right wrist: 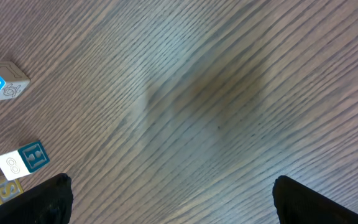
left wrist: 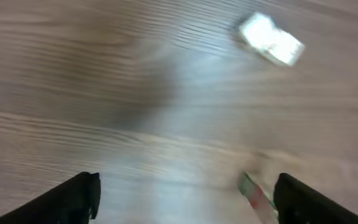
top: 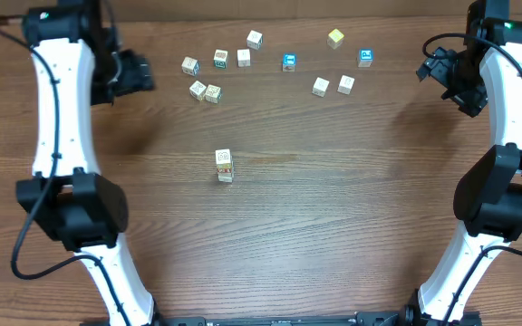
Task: Form a tower
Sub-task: 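Move the left gripper over the top of the stack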
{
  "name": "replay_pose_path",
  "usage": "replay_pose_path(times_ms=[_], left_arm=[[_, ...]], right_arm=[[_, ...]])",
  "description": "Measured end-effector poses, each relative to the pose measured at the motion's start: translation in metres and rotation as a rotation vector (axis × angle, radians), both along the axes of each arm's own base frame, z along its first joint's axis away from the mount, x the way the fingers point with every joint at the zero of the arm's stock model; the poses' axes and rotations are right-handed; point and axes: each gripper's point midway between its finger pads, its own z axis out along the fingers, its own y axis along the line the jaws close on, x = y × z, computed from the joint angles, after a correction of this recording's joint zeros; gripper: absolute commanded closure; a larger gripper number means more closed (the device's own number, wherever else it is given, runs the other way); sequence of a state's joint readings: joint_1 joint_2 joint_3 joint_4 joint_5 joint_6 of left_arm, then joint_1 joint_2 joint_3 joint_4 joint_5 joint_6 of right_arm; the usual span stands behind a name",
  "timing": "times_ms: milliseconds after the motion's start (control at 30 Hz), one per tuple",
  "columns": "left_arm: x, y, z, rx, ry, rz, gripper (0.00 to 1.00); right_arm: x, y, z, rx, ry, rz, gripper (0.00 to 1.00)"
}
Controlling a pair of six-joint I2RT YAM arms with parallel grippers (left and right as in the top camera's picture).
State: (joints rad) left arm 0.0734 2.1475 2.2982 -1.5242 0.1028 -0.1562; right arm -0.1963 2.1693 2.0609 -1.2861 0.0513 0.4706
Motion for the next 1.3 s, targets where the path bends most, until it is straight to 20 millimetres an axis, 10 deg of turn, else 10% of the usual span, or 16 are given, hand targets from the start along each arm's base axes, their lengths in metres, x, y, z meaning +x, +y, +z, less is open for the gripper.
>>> replay_pose_path(times_ms=[400,1033,1300], left_arm=[[-0.043,-0.126,0.006,-0.046,0.097,-0.332,0.01],[-0.096,-0.157,-0.053,0.185,0.317,-0.226,0.01],[-0.089,-0.163,-0.057,0.184,0.276,-0.217,0.01]], right_arm=[[0.0,0.0,0.0,0.0,0.0,0.0,0.0],[0.0,0.0,0.0,0.0,0.0,0.0,0.0],[0.0,0.0,0.0,0.0,0.0,0.001,0.0]])
